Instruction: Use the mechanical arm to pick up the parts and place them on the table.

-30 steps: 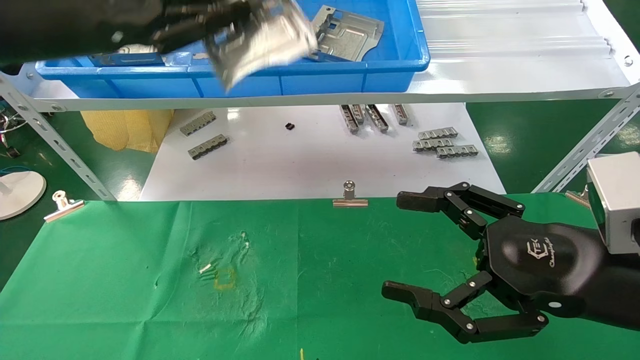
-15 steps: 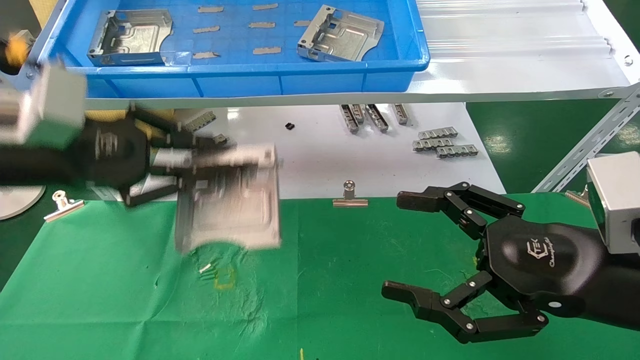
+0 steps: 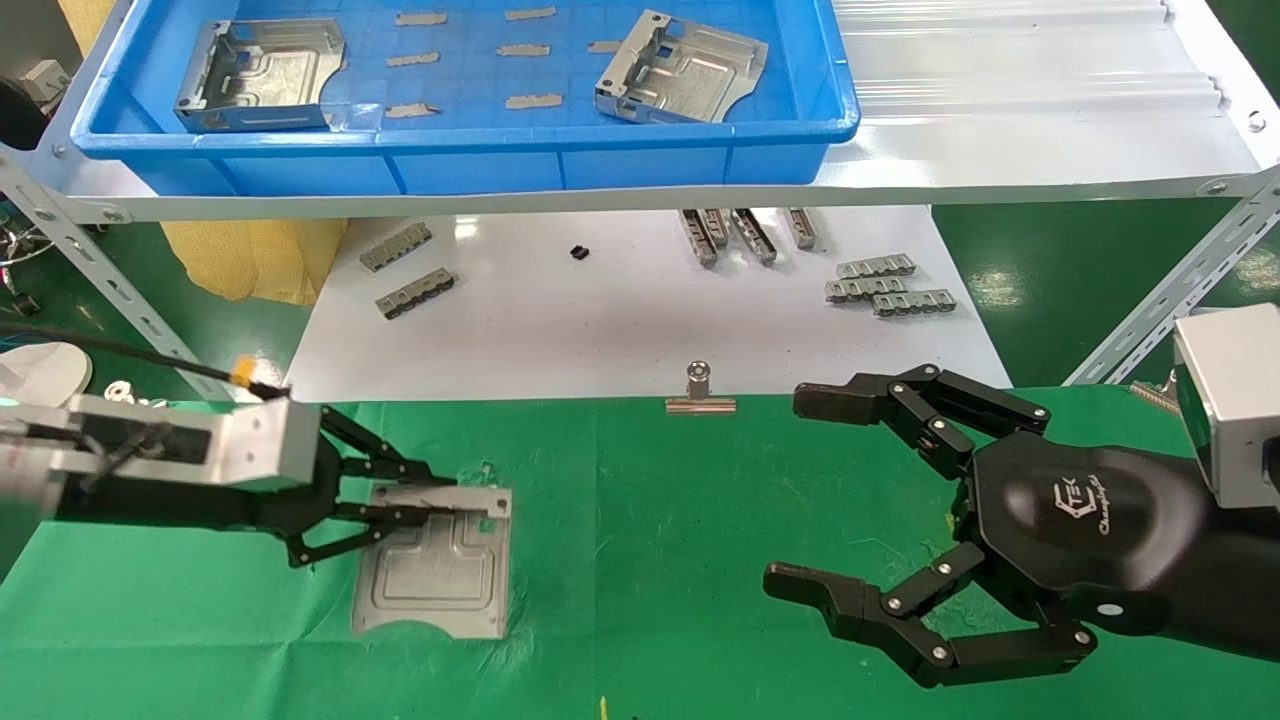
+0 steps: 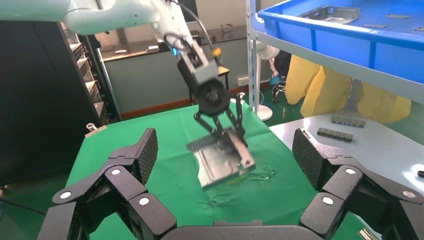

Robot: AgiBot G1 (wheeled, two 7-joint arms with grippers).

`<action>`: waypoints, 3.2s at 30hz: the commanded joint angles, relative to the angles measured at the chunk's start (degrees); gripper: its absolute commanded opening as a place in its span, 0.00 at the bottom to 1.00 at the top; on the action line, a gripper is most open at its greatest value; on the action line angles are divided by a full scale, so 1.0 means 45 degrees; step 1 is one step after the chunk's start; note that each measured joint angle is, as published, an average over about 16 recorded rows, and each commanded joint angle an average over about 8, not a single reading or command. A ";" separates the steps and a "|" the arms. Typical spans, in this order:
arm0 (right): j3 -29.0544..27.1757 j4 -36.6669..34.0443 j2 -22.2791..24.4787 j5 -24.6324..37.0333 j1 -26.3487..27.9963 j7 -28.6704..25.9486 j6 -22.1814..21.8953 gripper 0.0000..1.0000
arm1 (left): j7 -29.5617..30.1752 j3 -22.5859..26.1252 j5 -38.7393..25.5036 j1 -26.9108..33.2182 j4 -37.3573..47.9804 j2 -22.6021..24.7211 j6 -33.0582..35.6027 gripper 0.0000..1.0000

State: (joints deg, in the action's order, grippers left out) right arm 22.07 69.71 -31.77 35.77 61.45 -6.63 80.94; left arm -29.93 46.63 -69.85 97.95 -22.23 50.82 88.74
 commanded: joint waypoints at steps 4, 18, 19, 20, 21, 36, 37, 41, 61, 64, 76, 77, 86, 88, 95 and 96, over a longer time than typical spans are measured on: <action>0.0000 0.0000 0.0000 0.0000 0.0000 0.0000 0.0000 1.00 | -0.1250 0.0235 -0.0330 -0.0112 0.1076 0.0464 -0.0170 0.53; 0.0000 0.0000 0.0000 0.0000 0.0000 0.0000 0.0000 1.00 | -0.3518 0.0069 -0.0151 -0.0068 0.3262 0.1249 -0.0469 1.00; 0.0000 0.0000 0.0000 0.0000 0.0000 0.0000 0.0000 1.00 | -0.3547 0.0022 -0.0081 -0.0042 0.3409 0.1255 -0.0436 1.00; 0.0000 0.0000 0.0000 0.0000 0.0000 0.0000 0.0000 1.00 | -0.3553 -0.0025 -0.0012 -0.0021 0.3551 0.1251 -0.0398 1.00; 0.0000 0.0000 0.0000 0.0000 0.0000 0.0000 0.0000 1.00 | -0.3537 -0.0076 0.0066 -0.0005 0.3693 0.1242 -0.0348 1.00; 0.0000 -0.0002 0.0001 -0.0002 -0.0002 0.0001 -0.0002 1.00 | -0.0202 -0.1406 0.2156 -0.0798 0.4550 0.0616 0.0750 1.00; -0.0001 -0.0002 0.0001 -0.0002 -0.0002 0.0001 -0.0003 1.00 | -0.0133 -0.1444 0.2221 -0.0847 0.4530 0.0595 0.0759 1.00; -0.0001 -0.0003 0.0002 -0.0003 -0.0003 0.0001 -0.0005 1.00 | -0.0074 -0.1515 0.2350 -0.0947 0.4463 0.0553 0.0780 1.00; -0.0001 -0.0003 0.0002 -0.0002 -0.0003 0.0001 -0.0004 1.00 | 0.1291 -0.2317 0.2846 -0.2040 0.1787 -0.0088 0.0509 1.00; -0.0001 -0.0003 0.0002 -0.0002 -0.0003 0.0001 -0.0004 1.00 | 0.1759 -0.2588 0.3050 -0.2405 0.0990 -0.0294 0.0437 1.00; -0.0001 -0.0003 0.0002 -0.0002 -0.0003 0.0001 -0.0004 1.00 | 0.3628 -0.3669 0.3863 -0.3863 -0.2192 -0.1120 0.0151 1.00; -0.0001 -0.0003 0.0002 -0.0002 -0.0003 0.0001 -0.0004 1.00 | 0.3780 -0.3757 0.3929 -0.3981 -0.2450 -0.1187 0.0128 1.00; -0.0001 -0.0003 0.0002 -0.0002 -0.0003 0.0001 -0.0004 1.00 | 0.5181 -0.4568 0.4539 -0.5075 -0.4837 -0.1806 -0.0086 1.00; -0.0001 -0.0003 0.0002 -0.0002 -0.0003 0.0001 -0.0004 1.00 | 0.5496 -0.4750 0.4677 -0.5321 -0.5374 -0.1946 -0.0134 1.00; -0.0001 -0.0003 0.0002 -0.0002 -0.0003 0.0001 -0.0004 1.00 | 0.6583 -0.5379 0.5149 -0.6168 -0.7224 -0.2426 -0.0300 1.00; -0.0001 -0.0003 0.0002 -0.0002 -0.0003 0.0001 -0.0004 1.00 | 0.6741 -0.5470 0.5218 -0.6291 -0.7493 -0.2495 -0.0324 1.00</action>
State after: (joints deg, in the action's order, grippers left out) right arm 22.06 69.70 -31.76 35.76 61.44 -6.62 80.92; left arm 0.40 22.01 -46.37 69.64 -55.95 39.59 87.28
